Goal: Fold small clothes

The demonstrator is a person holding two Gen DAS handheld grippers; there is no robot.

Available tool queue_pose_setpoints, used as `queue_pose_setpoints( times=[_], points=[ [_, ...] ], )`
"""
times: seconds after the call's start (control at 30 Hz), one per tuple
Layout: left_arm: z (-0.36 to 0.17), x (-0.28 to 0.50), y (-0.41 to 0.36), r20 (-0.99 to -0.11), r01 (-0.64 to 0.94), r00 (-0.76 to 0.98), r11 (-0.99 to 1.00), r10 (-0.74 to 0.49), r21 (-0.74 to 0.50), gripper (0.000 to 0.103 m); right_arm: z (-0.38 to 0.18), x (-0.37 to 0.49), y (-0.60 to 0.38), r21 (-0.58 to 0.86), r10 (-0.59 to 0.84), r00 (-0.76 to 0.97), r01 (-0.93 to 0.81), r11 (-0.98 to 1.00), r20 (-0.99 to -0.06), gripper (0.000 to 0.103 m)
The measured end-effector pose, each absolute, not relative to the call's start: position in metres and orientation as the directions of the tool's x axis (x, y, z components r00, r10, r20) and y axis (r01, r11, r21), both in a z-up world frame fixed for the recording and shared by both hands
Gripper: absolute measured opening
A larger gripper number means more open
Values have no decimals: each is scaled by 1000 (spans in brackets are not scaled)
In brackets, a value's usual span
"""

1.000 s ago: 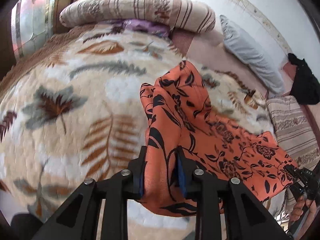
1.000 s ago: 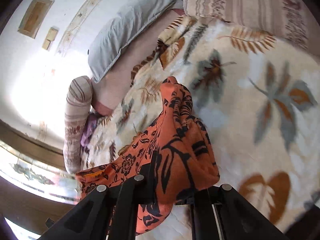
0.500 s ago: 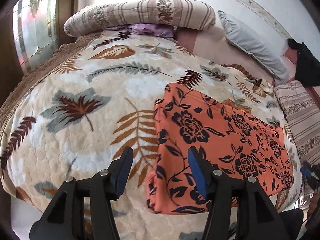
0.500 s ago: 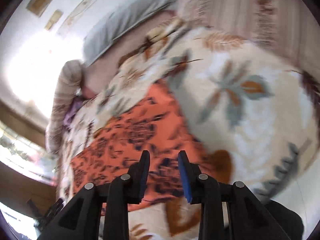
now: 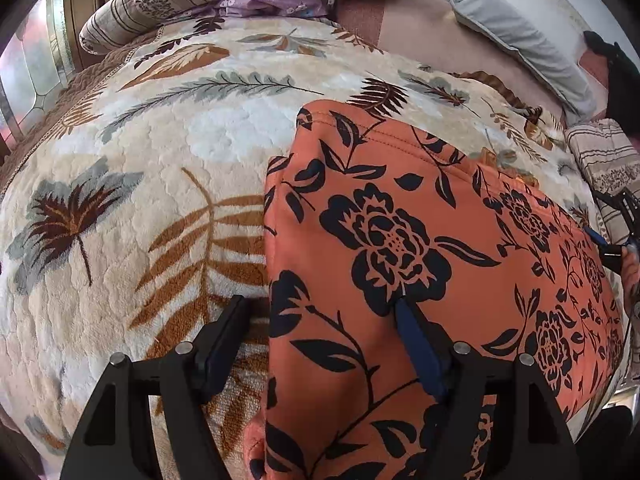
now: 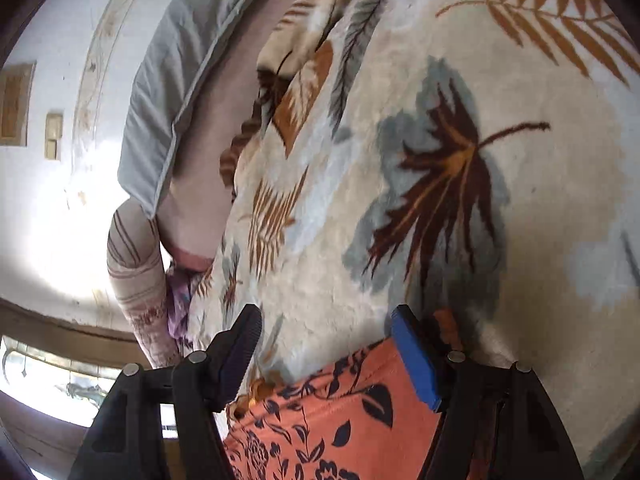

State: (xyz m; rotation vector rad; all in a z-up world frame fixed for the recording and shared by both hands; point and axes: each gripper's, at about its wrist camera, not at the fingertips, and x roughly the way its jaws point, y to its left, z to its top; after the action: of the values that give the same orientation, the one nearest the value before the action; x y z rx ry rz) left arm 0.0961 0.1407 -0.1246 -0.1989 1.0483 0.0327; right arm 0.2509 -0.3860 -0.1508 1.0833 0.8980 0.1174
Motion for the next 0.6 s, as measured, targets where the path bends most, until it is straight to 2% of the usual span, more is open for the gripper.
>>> queue_pose_setpoints(
  times=[0.17, 0.23, 0.3, 0.37, 0.43, 0.6],
  points=[
    [-93, 84, 155, -816, -151, 574, 971, -67, -185, 77, -95, 183, -350, 784, 538, 649, 152, 602, -539, 71],
    [-98, 85, 157, -832, -156, 555, 982, -6, -111, 77, -86, 145, -321, 769, 584, 600, 83, 634, -547, 72],
    [-125, 91, 166, -888, -180, 459, 982, 32, -58, 80, -90, 104, -294, 774, 647, 533, 24, 633, -545, 74],
    [-123, 86, 174, -873, -185, 487, 978, 4, -99, 82, -107, 78, -276, 748, 646, 479, 34, 663, -595, 74],
    [-106, 84, 172, -870, -198, 490, 979, 55, -49, 81, -126, 65, -272, 704, 601, 451, 94, 704, -660, 74],
    [-68, 105, 160, -826, -121, 563, 991, 24, -53, 81, -132, 55, -275, 708, 582, 494, 103, 699, -646, 74]
  ],
)
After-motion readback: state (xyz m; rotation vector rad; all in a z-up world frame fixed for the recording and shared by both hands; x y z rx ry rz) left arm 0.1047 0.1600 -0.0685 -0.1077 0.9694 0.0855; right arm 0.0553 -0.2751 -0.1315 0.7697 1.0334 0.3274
